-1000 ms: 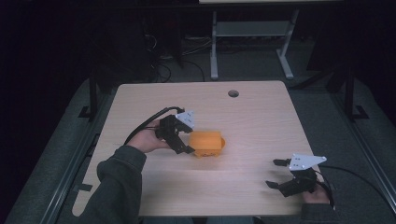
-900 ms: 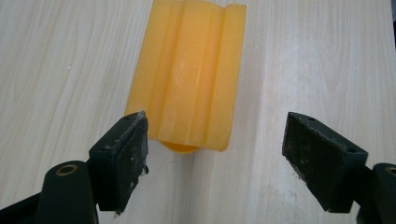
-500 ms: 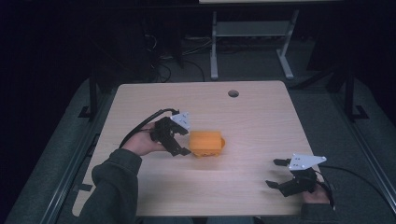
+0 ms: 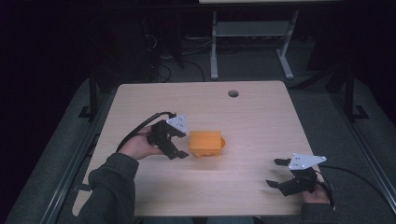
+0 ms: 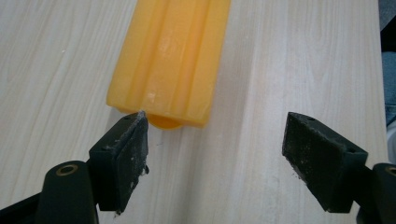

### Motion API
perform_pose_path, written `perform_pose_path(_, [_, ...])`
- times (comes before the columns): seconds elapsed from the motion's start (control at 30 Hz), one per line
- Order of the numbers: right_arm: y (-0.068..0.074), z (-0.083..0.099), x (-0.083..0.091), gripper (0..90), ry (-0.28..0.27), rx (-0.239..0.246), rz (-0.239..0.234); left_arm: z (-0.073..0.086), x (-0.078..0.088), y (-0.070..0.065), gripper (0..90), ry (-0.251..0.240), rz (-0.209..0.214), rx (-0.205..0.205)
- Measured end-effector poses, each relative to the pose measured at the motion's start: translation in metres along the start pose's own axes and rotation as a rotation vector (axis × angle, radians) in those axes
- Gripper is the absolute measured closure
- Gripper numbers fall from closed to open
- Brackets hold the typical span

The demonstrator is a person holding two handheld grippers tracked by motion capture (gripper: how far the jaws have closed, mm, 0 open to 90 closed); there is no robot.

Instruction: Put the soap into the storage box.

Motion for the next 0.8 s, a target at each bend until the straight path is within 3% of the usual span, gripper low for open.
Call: perform_pose_path(0.8, [0.000,0.000,-0.001,13.5,0.011,0.001,0.005,0.026,0.007,-0.017,22.1,-0.046,-0.017,0.037])
Point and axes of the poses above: each handheld gripper's, and its own axes: x roughly backward along the jaws, z roughly out of its underside, y roughly to its left, the point moved 9 cm from there along -x, roughly forward along the jaws, and after that the axes turned 13 degrees about z, right-handed, at the moved point
